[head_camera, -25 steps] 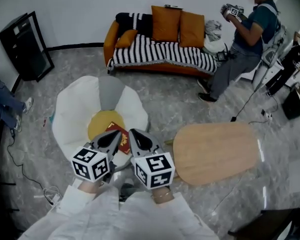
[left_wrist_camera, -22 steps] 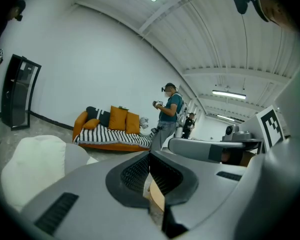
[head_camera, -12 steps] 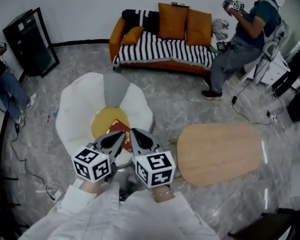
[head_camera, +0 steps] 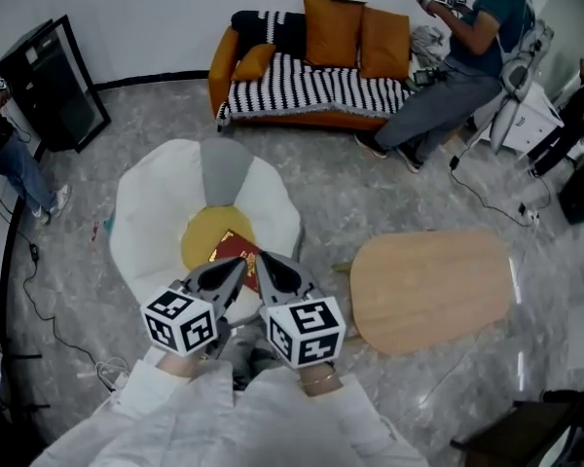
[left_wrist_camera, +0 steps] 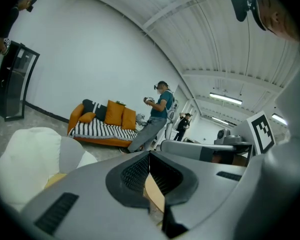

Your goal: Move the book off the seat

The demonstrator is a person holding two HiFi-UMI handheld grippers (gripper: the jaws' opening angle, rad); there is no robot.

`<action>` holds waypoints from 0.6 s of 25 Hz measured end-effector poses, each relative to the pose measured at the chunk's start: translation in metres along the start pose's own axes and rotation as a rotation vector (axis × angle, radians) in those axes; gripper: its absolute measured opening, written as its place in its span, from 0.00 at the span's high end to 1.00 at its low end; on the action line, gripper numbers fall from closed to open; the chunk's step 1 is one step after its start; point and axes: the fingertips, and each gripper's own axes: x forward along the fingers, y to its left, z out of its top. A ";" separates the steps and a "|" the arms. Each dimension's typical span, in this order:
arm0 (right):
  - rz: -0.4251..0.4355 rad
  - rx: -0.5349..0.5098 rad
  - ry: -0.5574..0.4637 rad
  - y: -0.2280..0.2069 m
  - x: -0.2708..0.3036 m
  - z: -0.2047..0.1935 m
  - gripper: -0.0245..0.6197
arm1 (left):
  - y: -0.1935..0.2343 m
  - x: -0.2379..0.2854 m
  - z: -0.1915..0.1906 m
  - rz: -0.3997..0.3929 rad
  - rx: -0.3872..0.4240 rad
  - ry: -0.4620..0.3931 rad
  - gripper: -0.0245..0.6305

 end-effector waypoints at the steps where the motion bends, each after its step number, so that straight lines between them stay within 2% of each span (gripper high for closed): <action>1: -0.001 0.002 0.003 0.002 0.002 -0.001 0.95 | 0.002 -0.001 0.002 -0.004 -0.004 -0.001 0.95; 10: -0.010 0.001 0.021 0.011 0.008 -0.003 0.95 | 0.016 -0.008 0.010 0.004 -0.013 -0.007 0.95; 15: 0.010 0.004 0.031 0.019 0.010 -0.005 0.95 | 0.014 -0.012 0.004 -0.034 -0.046 -0.017 0.95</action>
